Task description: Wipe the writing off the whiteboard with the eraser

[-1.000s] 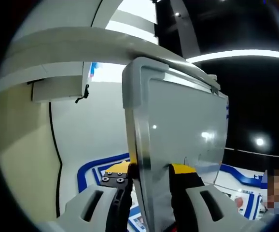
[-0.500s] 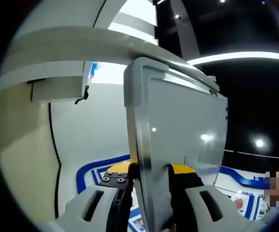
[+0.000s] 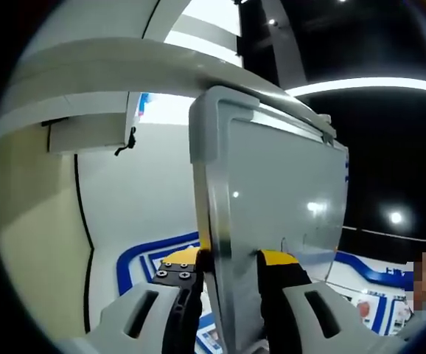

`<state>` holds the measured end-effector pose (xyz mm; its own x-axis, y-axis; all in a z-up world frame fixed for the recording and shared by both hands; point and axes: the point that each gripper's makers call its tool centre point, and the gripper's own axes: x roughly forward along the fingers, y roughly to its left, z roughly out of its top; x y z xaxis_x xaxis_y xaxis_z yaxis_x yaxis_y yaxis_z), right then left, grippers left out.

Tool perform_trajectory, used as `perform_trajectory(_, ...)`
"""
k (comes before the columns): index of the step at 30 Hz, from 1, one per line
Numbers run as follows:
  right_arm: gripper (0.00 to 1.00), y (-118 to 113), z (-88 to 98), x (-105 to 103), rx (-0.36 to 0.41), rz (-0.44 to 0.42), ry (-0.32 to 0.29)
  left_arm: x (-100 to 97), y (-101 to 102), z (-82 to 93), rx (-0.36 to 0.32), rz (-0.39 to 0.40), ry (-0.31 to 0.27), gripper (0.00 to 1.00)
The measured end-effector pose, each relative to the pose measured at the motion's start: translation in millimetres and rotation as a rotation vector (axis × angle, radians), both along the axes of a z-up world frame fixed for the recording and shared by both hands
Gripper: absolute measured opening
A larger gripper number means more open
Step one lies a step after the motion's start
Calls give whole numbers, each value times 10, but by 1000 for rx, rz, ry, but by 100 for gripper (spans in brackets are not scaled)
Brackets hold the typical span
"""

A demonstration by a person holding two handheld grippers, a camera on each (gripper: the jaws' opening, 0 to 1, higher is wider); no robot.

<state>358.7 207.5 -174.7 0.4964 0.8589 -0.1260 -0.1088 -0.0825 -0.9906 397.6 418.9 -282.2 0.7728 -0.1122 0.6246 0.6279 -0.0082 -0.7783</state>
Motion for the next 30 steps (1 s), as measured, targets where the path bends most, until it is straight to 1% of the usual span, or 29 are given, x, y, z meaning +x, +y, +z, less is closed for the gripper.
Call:
perform_trajectory(1, 26, -43, 116, -5, -14, 6, -3, 1, -5, -1, 0, -2, -1, 32)
perform_trajectory(4, 26, -156, 522, 15, -18, 18, 2, -5, -1, -1, -8, 4, -3, 32)
perform_trajectory(6, 26, -199, 743, 40, -16, 16, 6, -8, -7, -1, -9, 3, -5, 31)
perform_trajectory(7, 26, -208, 874, 46, -15, 15, -2, -10, -12, -1, -8, 3, -6, 31)
perform_trajectory(8, 26, -222, 1004, 51, -7, 14, 4, -11, -14, -2, -8, 5, -8, 31)
perform_trajectory(9, 26, -228, 1096, 57, 0, 12, -6, -11, -15, -3, -8, 6, -8, 31)
perform_trajectory(10, 26, -247, 1285, 64, 23, 7, -11, -12, -14, -4, -10, 7, -9, 31)
perform_trajectory(12, 26, -278, 1556, 71, 69, -1, -40, -10, -14, -5, -9, 8, -9, 31)
perform_trajectory(13, 26, -295, 1663, 75, 103, -6, -12, -8, -14, -6, -7, 10, -10, 31)
perform_trajectory(14, 26, -302, 1693, 76, 111, -1, 12, -1, -9, -10, -5, 9, -11, 31)
perform_trajectory(16, 26, -298, 1652, 76, 95, 1, -21, 3, -8, -10, -2, 10, -13, 31)
perform_trajectory(18, 27, -304, 1612, 69, 133, -4, -3, 9, -3, -11, 0, 14, -14, 31)
perform_trajectory(20, 26, -305, 1499, 64, 117, 1, 23, 12, 3, -14, 1, 15, -16, 30)
perform_trajectory(21, 26, -303, 1330, 59, 90, 9, 20, 13, 5, -15, 1, 14, -16, 30)
perform_trajectory(22, 26, -303, 1232, 58, 67, 12, 12, 16, 6, -16, 4, 15, -15, 31)
perform_trajectory(23, 26, -306, 1065, 58, 45, 11, 34, 21, 6, -15, 6, 14, -13, 31)
perform_trajectory(26, 26, -328, 612, 45, 22, 2, 50, 28, 4, -18, 13, 14, -8, 31)
perform_trajectory(28, 26, -347, 324, 36, 5, -11, 47, 24, 3, -20, 13, 14, -6, 31)
perform_trajectory(30, 26, -371, 88, 34, -15, -20, 46, 24, -2, -18, 13, 15, -6, 31)
